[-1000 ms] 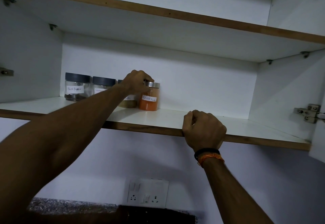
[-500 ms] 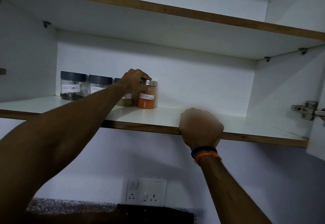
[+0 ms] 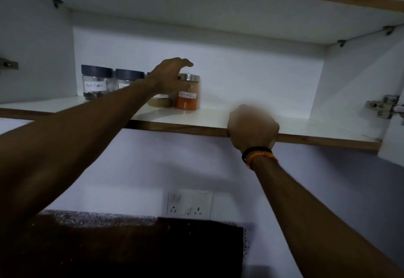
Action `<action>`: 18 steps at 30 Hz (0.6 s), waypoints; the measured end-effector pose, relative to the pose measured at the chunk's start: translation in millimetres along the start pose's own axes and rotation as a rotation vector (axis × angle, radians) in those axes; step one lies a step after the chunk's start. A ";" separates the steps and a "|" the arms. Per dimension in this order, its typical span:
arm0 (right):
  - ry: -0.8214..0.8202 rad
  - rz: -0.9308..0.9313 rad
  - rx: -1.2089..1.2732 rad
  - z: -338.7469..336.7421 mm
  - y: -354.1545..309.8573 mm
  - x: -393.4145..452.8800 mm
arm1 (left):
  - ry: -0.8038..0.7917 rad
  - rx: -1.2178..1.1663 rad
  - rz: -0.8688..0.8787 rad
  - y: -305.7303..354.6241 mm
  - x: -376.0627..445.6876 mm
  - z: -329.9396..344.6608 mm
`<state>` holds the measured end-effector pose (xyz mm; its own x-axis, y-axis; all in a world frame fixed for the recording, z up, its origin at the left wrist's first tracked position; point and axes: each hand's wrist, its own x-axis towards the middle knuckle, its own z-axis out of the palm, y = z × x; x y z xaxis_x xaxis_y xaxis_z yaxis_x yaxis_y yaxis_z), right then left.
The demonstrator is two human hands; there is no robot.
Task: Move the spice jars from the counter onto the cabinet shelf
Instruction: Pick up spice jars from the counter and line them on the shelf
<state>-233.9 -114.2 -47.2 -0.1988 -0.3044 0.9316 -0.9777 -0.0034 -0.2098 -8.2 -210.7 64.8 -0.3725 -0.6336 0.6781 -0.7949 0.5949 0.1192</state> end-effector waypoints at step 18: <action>-0.250 -0.232 -0.093 -34.8 3.4 -48.7 | -0.105 -0.094 0.196 87.5 -140.1 15.9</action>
<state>-229.9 -66.2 -83.0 0.0408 -0.5296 0.8473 -0.9992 -0.0169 0.0375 -33.2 -77.7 -31.3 -0.5666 -0.5468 0.6164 -0.6565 0.7517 0.0634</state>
